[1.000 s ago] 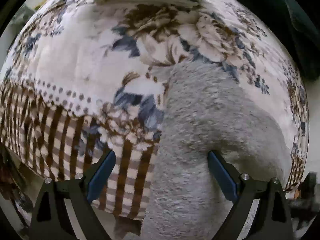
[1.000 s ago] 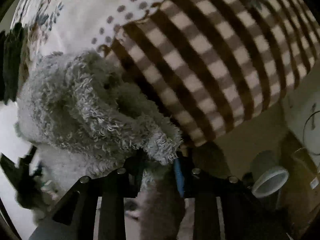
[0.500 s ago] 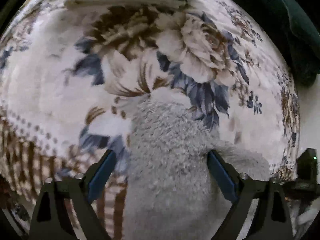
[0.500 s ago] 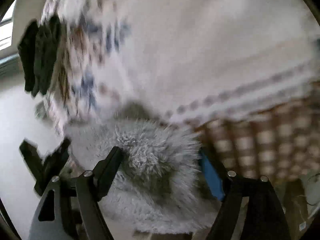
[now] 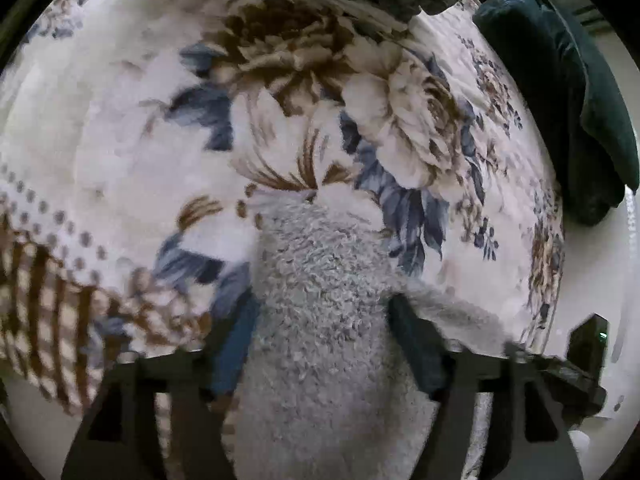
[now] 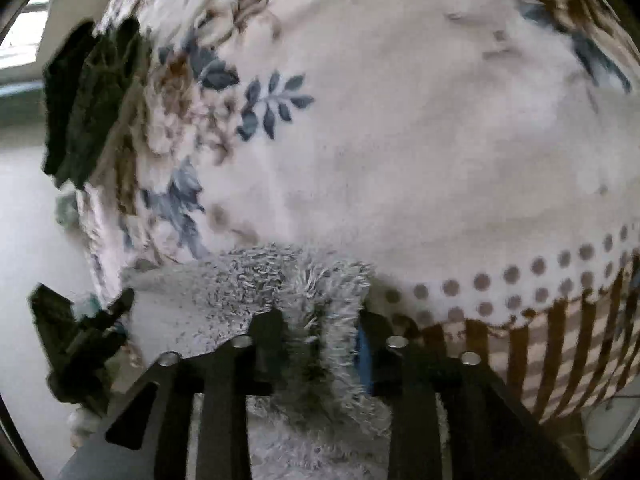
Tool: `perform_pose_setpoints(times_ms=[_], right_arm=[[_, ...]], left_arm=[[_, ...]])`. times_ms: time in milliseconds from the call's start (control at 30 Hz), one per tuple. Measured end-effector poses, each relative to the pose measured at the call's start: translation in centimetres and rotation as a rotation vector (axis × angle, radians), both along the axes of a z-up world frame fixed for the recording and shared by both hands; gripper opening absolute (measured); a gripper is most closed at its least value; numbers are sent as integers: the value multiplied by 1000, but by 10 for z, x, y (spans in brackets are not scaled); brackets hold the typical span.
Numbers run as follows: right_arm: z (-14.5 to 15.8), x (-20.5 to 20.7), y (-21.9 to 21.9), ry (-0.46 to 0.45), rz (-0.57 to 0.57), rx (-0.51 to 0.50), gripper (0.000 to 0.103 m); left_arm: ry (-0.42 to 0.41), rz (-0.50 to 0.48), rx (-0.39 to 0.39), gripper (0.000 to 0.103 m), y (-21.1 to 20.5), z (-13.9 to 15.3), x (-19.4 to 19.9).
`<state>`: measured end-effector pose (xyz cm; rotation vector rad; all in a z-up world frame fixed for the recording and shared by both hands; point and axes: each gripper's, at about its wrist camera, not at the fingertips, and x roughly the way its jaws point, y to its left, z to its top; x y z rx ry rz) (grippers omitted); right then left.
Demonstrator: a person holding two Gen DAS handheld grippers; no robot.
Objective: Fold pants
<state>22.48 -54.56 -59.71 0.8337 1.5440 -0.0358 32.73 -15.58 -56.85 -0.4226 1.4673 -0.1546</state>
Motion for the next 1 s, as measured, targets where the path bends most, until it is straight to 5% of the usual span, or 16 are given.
perform_pose_setpoints(times_ms=[67,100,233,300,333,367,433,567,667,700,733,767,800,867,1000], right_arm=[[17,-17,-17,-39,-70,-11,69],[25,-30,-26,-42,-113,-22,72],[13,-81,-39,79,-214,19,76],[-11,-107,-32,126,-253,145,75],[-24,-116,-24,142,-255,194,57],[-36,-129,-13,179,-270,229,13],[-43,-141,8,193,-284,283,8],[-10,-169,1,71,-449,400,8],[-15,-184,-5,101,-479,400,9],[-28,-188,-6,178,-447,363,13],[-43,-190,-4,266,-380,309,28],[-51,-188,-2,313,-316,247,53],[-52,-185,0,326,-272,206,64],[-28,-169,2,237,-199,100,70],[18,-142,0,36,-243,38,75]], left_arm=[[-54,-2,-3,93,1,14,-7],[-67,-5,2,93,1,18,-10],[-79,-13,12,94,-1,21,-25],[-46,-20,8,94,-3,10,-31],[-23,-24,11,94,-5,4,-33],[3,-22,2,94,-4,-4,-35],[14,-14,-16,94,-3,-8,-38],[12,-34,-8,94,-1,-11,-39],[13,-57,-13,94,-4,-14,-37],[14,-67,-9,94,-5,-14,-37],[13,-77,-8,94,-8,-13,-36],[9,-88,-5,94,-11,-11,-36],[4,-95,-2,94,-11,-8,-36],[-15,-102,-4,94,-13,-2,-37],[-46,-134,-53,98,-18,5,-36]])
